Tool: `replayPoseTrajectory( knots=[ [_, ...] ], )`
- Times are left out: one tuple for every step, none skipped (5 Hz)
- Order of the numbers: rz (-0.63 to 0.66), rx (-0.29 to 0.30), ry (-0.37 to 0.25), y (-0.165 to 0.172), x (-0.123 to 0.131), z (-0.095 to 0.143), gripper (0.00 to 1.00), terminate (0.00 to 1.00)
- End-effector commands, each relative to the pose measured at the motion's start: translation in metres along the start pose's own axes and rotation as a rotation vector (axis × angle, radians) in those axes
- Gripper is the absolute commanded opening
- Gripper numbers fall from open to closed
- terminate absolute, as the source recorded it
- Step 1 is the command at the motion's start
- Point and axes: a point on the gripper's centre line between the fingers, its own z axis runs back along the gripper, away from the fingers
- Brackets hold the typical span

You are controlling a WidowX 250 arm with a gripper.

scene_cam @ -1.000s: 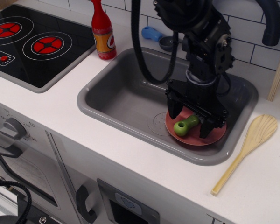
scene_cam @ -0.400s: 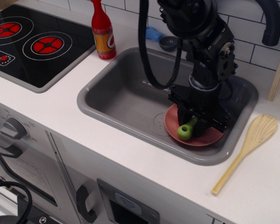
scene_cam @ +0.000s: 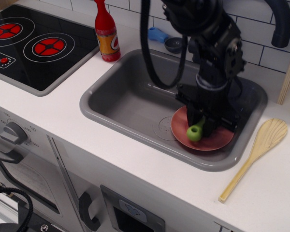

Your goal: Take spatula off plate sink

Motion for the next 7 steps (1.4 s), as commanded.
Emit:
replayPoseTrajectory(
  knots=[
    [0.06, -0.009, -0.184, 0.029, 0.008, 0.049, 0.0, 0.0],
    [0.078, -0.003, -0.16, 0.052, -0.004, 0.046, 0.0, 0.0],
    [0.097, 0.013, -0.127, 0.071, -0.015, 0.04, 0.0, 0.0],
    [0.145, 0.015, -0.096, 0.085, -0.024, 0.032, 0.0, 0.0],
    [0.187, 0.017, -0.045, 0.096, -0.043, 0.023, 0.0, 0.0],
    [0.187, 0.031, 0.005, 0.095, -0.047, 0.011, 0.0, 0.0],
    [0.213, 0.067, 0.005, 0.094, -0.05, 0.002, 0.0, 0.0]
  ],
)
